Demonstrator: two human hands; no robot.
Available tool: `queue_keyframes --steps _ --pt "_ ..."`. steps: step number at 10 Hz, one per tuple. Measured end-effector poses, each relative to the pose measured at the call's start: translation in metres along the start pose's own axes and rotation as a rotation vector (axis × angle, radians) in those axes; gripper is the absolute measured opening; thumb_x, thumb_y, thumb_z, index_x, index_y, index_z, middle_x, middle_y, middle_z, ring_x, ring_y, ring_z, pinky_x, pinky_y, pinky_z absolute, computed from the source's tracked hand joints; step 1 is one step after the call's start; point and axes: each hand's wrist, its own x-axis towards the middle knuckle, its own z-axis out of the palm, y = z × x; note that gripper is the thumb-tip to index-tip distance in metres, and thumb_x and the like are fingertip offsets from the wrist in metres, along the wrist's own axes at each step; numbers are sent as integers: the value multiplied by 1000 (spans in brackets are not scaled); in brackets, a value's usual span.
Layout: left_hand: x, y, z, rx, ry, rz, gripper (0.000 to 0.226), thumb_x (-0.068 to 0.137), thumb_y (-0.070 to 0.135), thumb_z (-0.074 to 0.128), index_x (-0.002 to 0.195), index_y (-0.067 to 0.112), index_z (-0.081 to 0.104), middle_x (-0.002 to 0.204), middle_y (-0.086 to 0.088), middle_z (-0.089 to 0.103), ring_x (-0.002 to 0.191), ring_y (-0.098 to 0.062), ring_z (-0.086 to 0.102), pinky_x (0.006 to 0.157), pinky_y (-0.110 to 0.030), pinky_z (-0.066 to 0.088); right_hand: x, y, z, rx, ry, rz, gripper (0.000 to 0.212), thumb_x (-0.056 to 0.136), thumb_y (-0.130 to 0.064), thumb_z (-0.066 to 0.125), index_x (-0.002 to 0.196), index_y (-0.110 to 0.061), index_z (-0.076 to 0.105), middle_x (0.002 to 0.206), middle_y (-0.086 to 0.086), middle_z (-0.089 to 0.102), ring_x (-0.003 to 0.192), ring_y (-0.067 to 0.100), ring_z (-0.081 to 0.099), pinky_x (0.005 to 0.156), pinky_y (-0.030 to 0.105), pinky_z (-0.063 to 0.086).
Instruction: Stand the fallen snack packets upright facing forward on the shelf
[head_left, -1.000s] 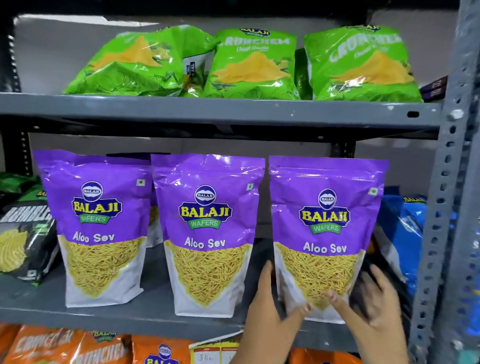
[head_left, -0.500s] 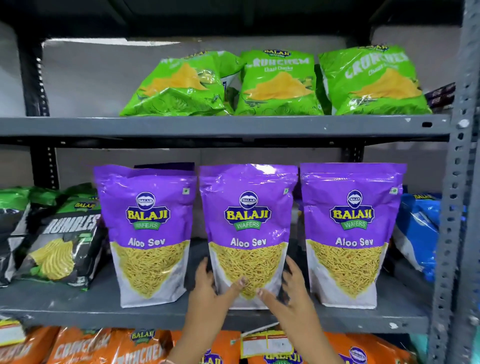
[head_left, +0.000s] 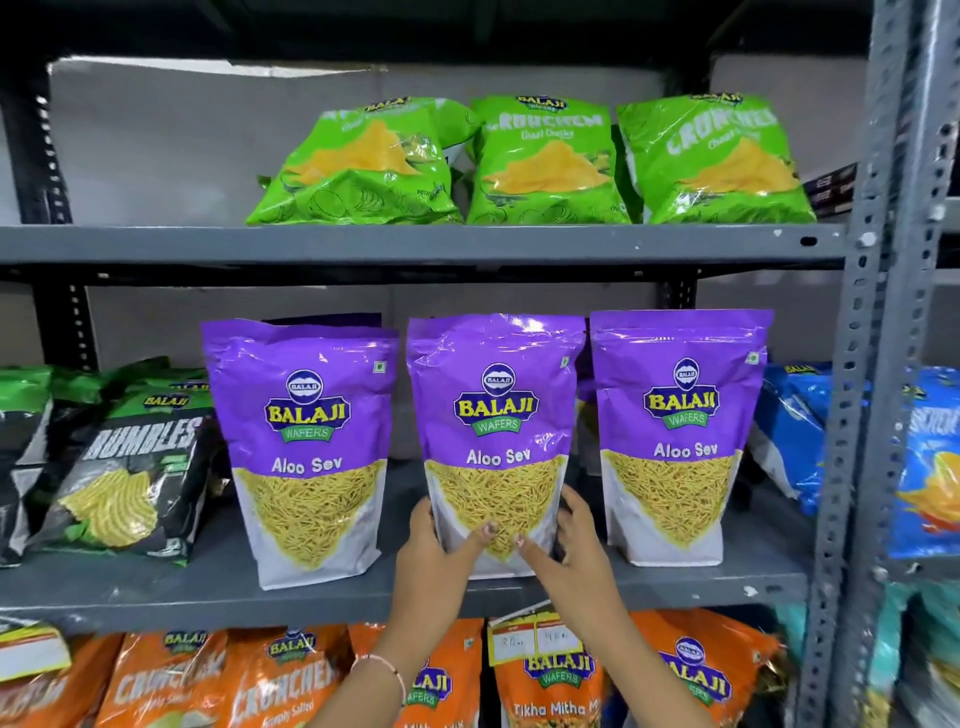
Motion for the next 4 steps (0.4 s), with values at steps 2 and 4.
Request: queue_keyframes --steps 2,4 --pt "-14 -1 -1 35 -48 39 69 80 43 75 136 40 36 122 33 55 118 3 57 97 -18 46 -6 -1 -1 -29 -6 -14 84 85 -36 75 155 -26 30 155 -6 48 144 15 45 117 40 42" --pt "-37 -8 5 354 99 192 94 92 50 54 158 19 -5 162 15 -14 154 -10 -6 124 -30 8 -24 -6 -3 -167 86 -116 82 95 -32 64 161 -17 18 168 -6 20 155 13 20 122 27 22"
